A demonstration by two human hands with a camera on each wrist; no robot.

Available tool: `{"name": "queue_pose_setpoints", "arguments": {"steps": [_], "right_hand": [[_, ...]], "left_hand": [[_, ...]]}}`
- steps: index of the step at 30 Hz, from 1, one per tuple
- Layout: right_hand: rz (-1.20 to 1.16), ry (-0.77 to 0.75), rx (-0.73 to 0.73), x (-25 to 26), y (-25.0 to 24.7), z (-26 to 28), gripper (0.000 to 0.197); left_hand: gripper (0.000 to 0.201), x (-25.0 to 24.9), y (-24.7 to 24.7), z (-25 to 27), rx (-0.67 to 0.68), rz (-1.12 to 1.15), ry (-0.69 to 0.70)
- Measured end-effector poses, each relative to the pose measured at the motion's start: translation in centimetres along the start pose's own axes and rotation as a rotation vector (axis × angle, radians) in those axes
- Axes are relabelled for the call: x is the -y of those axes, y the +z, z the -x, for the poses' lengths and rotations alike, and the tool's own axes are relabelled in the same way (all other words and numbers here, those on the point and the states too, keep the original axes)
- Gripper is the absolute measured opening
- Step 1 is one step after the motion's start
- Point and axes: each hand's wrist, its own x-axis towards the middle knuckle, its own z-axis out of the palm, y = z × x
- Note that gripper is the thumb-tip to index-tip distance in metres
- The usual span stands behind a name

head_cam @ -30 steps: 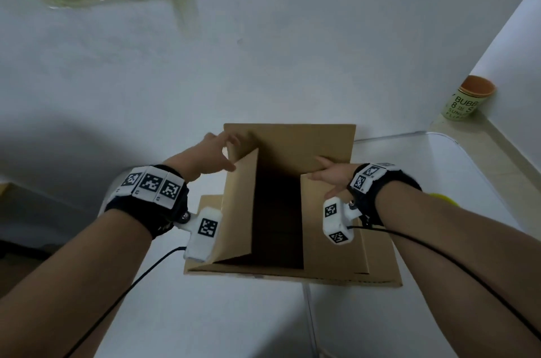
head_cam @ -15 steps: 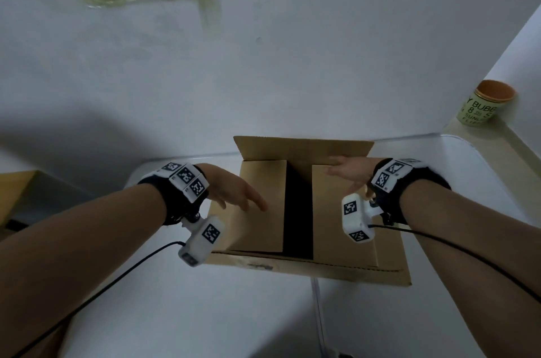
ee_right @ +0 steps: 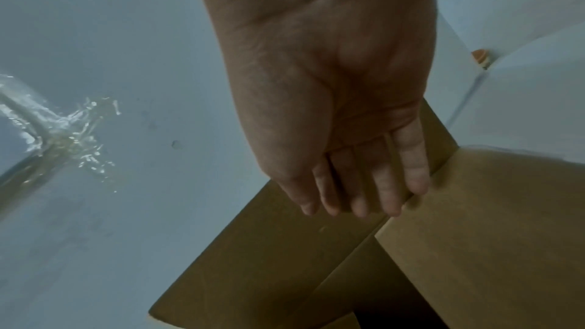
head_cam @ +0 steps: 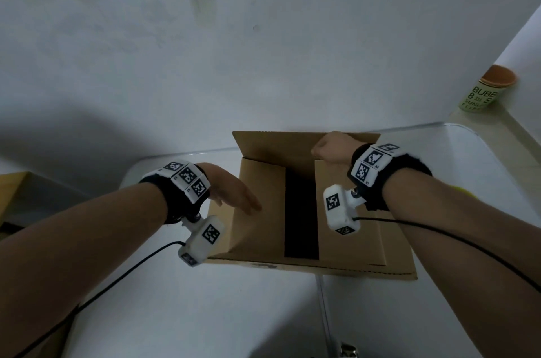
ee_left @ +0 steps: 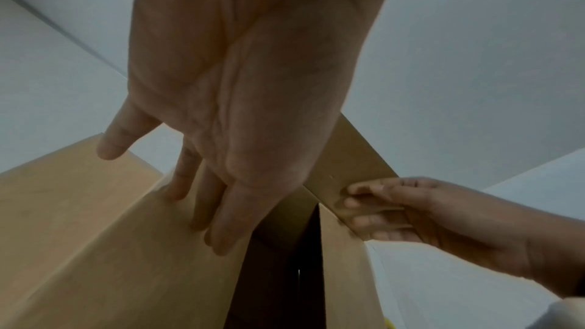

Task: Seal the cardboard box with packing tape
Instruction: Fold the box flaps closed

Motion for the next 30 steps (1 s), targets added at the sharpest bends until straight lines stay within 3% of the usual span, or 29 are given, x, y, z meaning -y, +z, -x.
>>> {"name": "queue_pose_setpoints", "arguments": {"steps": [3,5,7,11,13,15,21,28,30], "right_hand": [[-0.152,-0.094,-0.191,0.6,-0.8,0.3,0.023],[-0.104,-0.166,-0.438,1.1,-1.5,0.4,0.024],[-0.015,-0.167,-0.502,1.3,-2.0,0.4,0.024],[0.288,0.014,-0.072,0.8,-1.6,1.4,0.023],[0.420,0.069,0.139,0.0,-0.5,2.7,0.034],[0.435,0.135,0.245,-1.0,0.6,3.7,0.045],[0.228,0.185,0.276,-1.1,1.1,3.5,0.066],[0.147,0.155,0.279,-2.0,1.9,3.8,0.074],[0.093,0.152,0.268,-2.1,1.8,4.3,0.074]], "left_hand": [[0.049,-0.5,-0.1,0.0,-0.018,-0.047,-0.013],[0.049,-0.9,-0.1,0.1,-0.037,-0.077,-0.024],[0.049,-1.3,-0.1,0.1,-0.056,-0.109,-0.033],[0.050,-2.1,0.3,0.3,-0.082,-0.232,-0.045],[0.051,-2.3,0.6,0.4,-0.104,-0.303,-0.048],[0.050,-2.0,0.9,0.7,-0.123,-0.336,-0.043],[0.051,-2.1,2.6,2.1,-0.180,-0.361,-0.017],[0.073,-3.3,5.2,3.9,-0.231,-0.252,0.123],[0.081,-3.3,5.6,4.8,-0.163,-0.172,0.182]]}}
